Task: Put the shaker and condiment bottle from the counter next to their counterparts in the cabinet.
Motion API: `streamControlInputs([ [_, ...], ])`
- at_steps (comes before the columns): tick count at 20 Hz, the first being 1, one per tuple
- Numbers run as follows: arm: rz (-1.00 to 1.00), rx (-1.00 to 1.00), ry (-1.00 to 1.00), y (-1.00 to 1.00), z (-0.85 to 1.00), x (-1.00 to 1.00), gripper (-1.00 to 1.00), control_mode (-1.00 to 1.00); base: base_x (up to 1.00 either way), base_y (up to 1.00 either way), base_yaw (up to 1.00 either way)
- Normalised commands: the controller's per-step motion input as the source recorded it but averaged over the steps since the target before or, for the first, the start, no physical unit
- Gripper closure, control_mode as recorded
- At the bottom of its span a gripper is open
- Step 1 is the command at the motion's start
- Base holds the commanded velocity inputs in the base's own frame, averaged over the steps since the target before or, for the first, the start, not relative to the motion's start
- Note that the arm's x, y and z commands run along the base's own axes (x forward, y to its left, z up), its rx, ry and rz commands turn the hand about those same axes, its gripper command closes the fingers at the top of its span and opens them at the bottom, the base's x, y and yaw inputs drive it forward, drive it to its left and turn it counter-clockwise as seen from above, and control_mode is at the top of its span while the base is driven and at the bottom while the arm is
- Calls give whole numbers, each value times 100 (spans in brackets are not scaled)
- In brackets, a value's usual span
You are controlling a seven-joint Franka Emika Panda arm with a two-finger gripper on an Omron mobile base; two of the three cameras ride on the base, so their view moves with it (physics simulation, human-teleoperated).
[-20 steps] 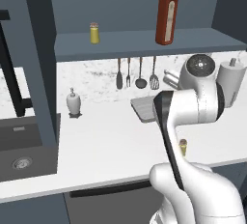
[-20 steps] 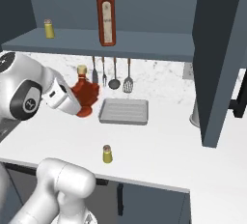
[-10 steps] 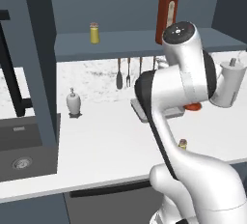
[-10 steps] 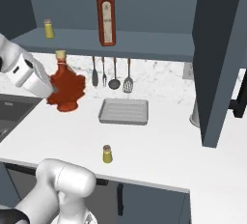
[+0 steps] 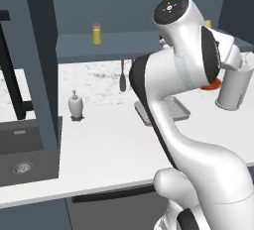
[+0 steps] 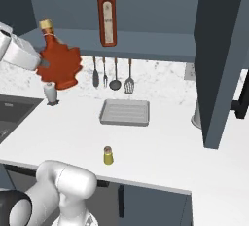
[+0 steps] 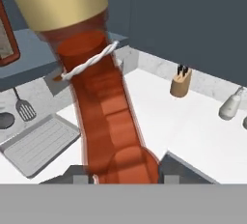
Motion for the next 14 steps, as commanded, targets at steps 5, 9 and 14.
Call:
streamControlInputs([
  [5,4,-6,2,2,42,7,100,-100,0,0,0],
  [9,26,0,4,-3,21,62,100,-100,0,0,0],
  [14,23,-2,1,-9,14,34,100,-100,0,0,0],
])
